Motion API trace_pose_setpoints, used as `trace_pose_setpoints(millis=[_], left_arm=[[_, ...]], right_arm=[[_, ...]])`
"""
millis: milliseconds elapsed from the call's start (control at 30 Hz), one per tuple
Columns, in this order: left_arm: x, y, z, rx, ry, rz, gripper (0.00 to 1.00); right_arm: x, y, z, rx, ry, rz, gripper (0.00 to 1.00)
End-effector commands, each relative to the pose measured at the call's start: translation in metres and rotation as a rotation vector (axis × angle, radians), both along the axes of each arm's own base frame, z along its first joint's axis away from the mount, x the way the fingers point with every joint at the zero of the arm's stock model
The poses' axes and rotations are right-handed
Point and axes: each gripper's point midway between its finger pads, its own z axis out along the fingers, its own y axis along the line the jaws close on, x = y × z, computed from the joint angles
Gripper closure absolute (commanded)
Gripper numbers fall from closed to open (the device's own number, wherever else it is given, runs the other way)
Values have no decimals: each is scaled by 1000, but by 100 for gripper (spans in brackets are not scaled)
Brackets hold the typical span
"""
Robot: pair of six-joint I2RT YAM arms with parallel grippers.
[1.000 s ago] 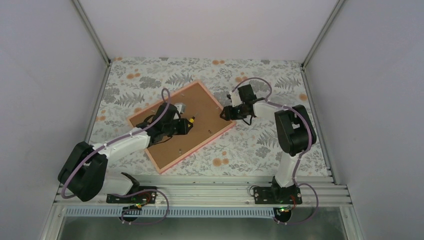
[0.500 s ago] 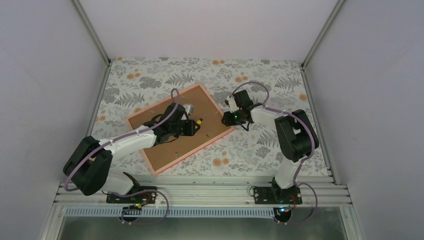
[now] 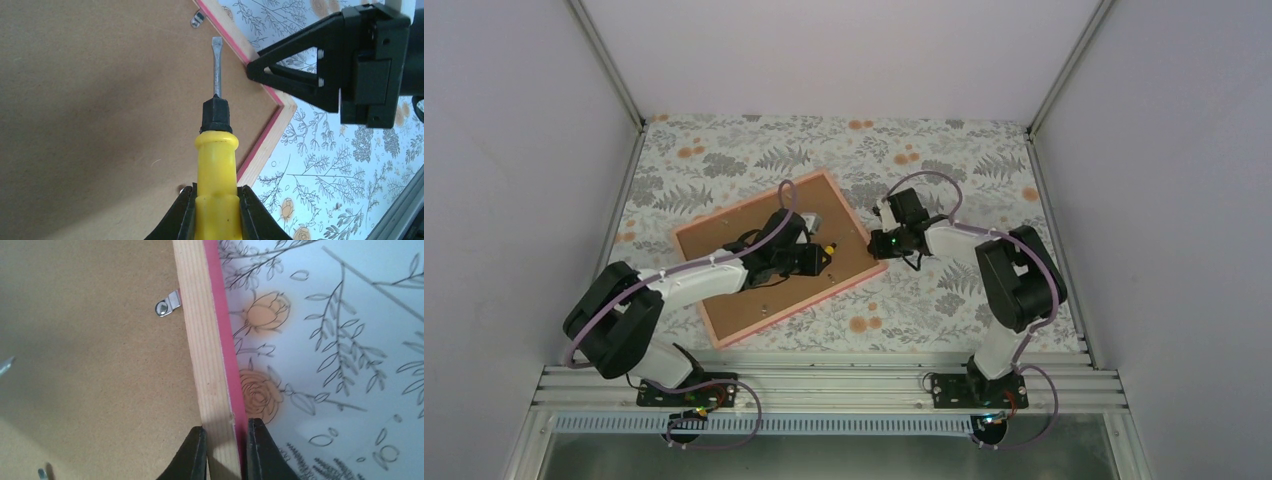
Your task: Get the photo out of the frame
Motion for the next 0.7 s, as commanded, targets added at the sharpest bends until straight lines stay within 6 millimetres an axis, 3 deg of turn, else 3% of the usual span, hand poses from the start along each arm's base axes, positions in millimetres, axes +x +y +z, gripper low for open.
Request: trace_pose_setpoints(millis=[0,667], left_arm=[[9,-11,14,-34,-33,3,98],[7,-29,-5,-18,2,-35,98]], right_arm=[[-13,-8,-5,-10,50,-76,95],[-41,-5,7,81,64,-185,96]])
